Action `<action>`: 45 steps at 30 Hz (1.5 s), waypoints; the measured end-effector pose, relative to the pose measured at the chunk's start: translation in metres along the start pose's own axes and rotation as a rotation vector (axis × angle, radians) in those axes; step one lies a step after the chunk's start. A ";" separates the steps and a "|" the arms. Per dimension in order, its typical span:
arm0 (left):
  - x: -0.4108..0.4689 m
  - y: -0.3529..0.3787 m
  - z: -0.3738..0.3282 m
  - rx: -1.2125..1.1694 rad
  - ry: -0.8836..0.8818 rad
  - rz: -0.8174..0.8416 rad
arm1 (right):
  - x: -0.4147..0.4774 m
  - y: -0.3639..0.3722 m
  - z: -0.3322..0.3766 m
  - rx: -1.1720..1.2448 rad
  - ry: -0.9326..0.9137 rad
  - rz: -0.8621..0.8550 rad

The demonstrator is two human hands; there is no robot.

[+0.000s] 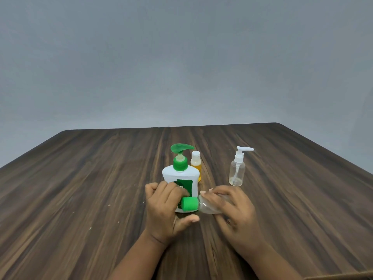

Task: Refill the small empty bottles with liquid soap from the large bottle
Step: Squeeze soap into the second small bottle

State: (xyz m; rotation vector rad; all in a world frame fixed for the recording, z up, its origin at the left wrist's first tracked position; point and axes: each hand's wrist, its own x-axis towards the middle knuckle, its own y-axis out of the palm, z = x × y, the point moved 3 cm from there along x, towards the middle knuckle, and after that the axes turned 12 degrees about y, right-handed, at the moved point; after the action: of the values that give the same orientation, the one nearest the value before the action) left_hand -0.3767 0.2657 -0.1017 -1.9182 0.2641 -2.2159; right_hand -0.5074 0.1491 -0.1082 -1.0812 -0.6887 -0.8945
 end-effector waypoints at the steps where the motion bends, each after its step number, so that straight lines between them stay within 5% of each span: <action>1: 0.000 0.000 -0.002 -0.031 0.015 -0.009 | 0.000 0.000 -0.001 0.008 0.010 -0.005; 10: 0.001 0.000 -0.002 0.016 0.009 -0.017 | -0.002 0.001 -0.001 0.022 0.019 -0.014; 17: -0.002 0.003 -0.014 0.009 0.217 -0.010 | -0.002 -0.001 -0.002 0.058 0.060 -0.048; 23: -0.002 -0.007 0.003 0.032 -0.104 -0.192 | -0.001 -0.004 -0.002 0.080 0.115 -0.085; 30: -0.019 -0.014 0.048 0.016 -0.735 -0.410 | 0.007 0.003 -0.003 0.361 0.434 -0.055; 35: -0.036 -0.011 0.065 0.059 -1.034 -0.233 | 0.022 0.020 -0.010 0.625 0.614 -0.131; 40: -0.041 -0.011 0.064 0.265 -1.127 0.126 | 0.040 0.032 -0.010 0.662 0.555 -0.142; 45: -0.045 -0.010 0.067 0.347 -1.192 0.262 | 0.034 0.034 -0.010 0.607 0.475 -0.255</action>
State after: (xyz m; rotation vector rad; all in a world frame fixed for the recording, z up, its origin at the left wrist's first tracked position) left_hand -0.3042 0.2872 -0.1326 -2.3909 -0.0659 -0.6412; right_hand -0.4609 0.1372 -0.0986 -0.2274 -0.6409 -1.0215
